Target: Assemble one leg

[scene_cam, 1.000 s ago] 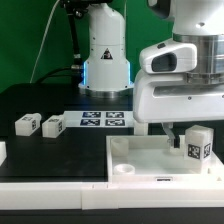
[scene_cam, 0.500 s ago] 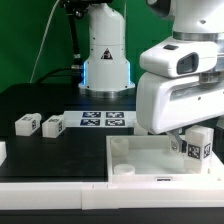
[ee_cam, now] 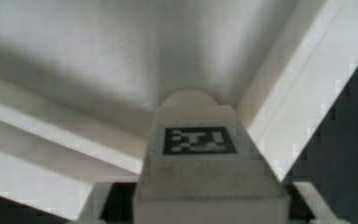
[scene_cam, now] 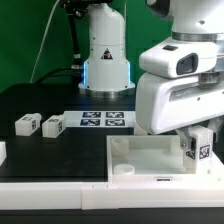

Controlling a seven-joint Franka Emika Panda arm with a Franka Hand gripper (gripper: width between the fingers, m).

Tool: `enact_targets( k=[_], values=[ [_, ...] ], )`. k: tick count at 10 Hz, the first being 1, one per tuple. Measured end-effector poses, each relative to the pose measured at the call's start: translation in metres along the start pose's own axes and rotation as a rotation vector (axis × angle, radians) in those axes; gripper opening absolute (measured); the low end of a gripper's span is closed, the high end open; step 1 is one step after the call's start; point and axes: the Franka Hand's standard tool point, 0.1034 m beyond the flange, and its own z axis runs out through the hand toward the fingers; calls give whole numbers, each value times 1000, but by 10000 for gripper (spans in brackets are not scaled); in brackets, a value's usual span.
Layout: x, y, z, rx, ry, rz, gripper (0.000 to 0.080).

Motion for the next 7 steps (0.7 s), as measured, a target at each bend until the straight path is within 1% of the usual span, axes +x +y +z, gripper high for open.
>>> enact_targets(
  k=[1, 4, 5, 7],
  values=[
    [0, 0, 0, -1, 0, 211, 290],
    [1, 0, 1, -1, 8, 656, 290],
    [1, -1, 1, -5, 13, 852, 291],
    [2, 0, 1, -12, 25, 1100, 291]
  ],
)
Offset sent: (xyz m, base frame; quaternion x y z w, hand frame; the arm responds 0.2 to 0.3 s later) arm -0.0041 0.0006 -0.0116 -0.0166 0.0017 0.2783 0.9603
